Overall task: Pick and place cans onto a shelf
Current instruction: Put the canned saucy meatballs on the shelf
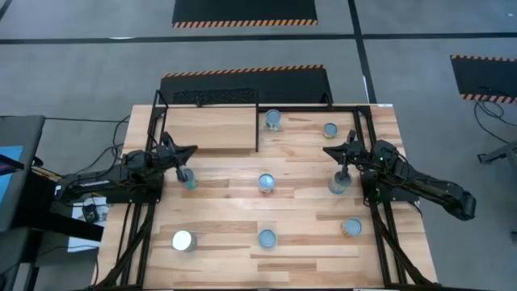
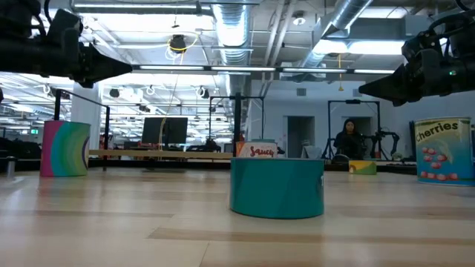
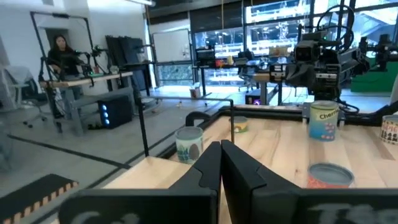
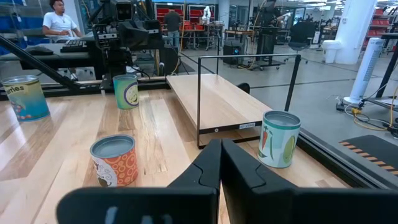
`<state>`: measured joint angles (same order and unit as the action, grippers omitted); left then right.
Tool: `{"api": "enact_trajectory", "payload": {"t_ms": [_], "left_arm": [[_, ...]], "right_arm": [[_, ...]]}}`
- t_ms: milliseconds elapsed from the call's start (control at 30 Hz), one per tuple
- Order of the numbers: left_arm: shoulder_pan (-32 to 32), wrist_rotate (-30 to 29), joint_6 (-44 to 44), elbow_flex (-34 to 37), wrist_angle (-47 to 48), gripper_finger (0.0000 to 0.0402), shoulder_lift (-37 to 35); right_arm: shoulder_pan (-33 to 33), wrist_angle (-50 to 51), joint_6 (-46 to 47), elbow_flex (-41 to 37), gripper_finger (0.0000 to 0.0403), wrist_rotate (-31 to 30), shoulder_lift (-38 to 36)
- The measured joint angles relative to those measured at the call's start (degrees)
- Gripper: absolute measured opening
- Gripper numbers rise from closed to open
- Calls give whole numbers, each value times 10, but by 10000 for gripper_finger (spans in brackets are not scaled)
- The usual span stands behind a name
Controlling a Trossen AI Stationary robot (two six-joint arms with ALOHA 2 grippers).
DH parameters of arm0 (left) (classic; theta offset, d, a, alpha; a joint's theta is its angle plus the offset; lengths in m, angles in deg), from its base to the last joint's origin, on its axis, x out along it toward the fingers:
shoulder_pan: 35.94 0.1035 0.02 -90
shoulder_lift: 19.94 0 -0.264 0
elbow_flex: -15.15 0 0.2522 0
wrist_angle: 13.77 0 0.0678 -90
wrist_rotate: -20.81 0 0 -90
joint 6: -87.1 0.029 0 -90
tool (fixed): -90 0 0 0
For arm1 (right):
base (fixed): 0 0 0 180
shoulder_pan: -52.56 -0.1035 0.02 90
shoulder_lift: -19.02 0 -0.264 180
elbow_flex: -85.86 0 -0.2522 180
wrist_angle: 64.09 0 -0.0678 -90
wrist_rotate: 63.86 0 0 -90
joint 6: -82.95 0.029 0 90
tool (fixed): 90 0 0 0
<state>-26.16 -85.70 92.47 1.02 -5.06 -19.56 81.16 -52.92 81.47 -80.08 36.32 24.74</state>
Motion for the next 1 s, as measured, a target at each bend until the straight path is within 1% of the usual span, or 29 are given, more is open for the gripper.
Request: {"api": "enact_trajectory", "payload": {"t_ms": [67, 200, 233, 333, 367, 433, 533, 600, 667, 767, 900, 1000], "left_arm": [[0, 9, -24, 0, -15, 0, 0], [0, 63, -110, 0, -41, 0, 0], [0, 82, -120, 0, -47, 0, 1], [-5, 164, -140, 0, -71, 0, 17], [-12, 175, -148, 0, -73, 0, 27], [-29, 167, -150, 0, -83, 0, 56], [-60, 138, -126, -3, -119, 0, 117], [-83, 122, -111, -15, -134, 0, 171], [-107, 106, -93, -34, -177, 0, 230], [-139, 90, -68, -77, -210, 0, 324], [-172, 47, -50, -149, -212, 0, 457], [-183, 42, -39, -211, -210, 0, 551]], "right_arm": [[0, 0, 0, 0, 33, 0, 0], [0, 0, 0, 0, 33, 0, 0], [0, 0, 0, 0, 33, 0, 0], [0, 0, 0, 0, 33, 0, 0], [0, 0, 0, 0, 33, 0, 0], [0, 0, 0, 0, 33, 0, 0], [0, 0, 0, 0, 33, 0, 0], [0, 0, 0, 0, 33, 0, 0], [0, 0, 0, 0, 33, 0, 0], [0, 0, 0, 0, 33, 0, 0], [0, 0, 0, 0, 33, 0, 0], [0, 0, 0, 0, 33, 0, 0]]}}
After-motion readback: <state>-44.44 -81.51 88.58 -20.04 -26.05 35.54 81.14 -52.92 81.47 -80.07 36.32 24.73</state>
